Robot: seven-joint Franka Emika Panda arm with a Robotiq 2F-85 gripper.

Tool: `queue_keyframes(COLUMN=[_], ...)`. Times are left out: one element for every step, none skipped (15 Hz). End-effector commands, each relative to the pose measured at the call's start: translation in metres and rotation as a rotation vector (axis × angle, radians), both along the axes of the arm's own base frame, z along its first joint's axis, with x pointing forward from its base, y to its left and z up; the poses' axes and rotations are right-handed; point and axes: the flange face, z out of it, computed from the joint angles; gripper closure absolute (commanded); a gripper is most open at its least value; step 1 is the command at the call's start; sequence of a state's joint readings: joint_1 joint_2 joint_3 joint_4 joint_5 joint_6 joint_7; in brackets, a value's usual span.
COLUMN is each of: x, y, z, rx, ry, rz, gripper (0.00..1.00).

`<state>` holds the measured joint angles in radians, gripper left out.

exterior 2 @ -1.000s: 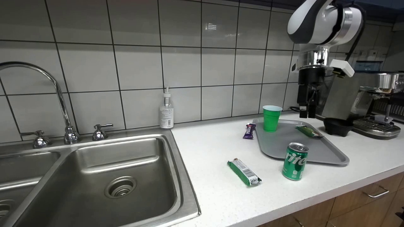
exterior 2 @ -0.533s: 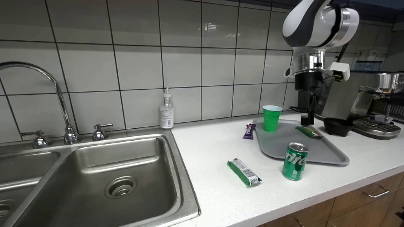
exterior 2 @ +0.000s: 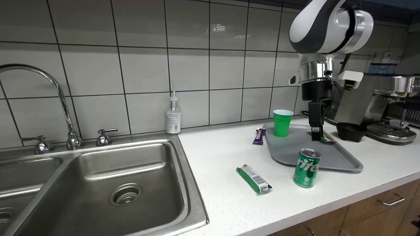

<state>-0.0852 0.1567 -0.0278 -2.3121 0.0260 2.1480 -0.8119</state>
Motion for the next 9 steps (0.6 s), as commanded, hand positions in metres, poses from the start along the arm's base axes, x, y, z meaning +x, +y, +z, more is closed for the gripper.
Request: queue_keyframes(x=[-0.012, -0.014, -0.015, -0.017, -0.018, -0.020, -0.021, -0.022, -0.023], y=[0.009, 0.011, 0.013, 0.015, 0.016, 0.018, 0.019, 0.021, 0.022], z=[0.001, -0.002, -0.005, -0.008, -0.010, -0.012, -0.015, -0.018, -0.022], rx=[-0.013, -0.013, -0.011, -0.011, -0.009, -0.007, -0.003, 0.000, 0.001], ry=[-0.054, -0.062, -0.065, -0.069, -0.072, -0.074, -0.076, -0.076, -0.077], rz=[0.036, 0.037, 0.039, 0.041, 0.041, 0.042, 0.040, 0.040, 0.039], gripper=[0.00, 0.00, 0.00, 0.00, 0.00, 0.00, 0.00, 0.00, 0.00])
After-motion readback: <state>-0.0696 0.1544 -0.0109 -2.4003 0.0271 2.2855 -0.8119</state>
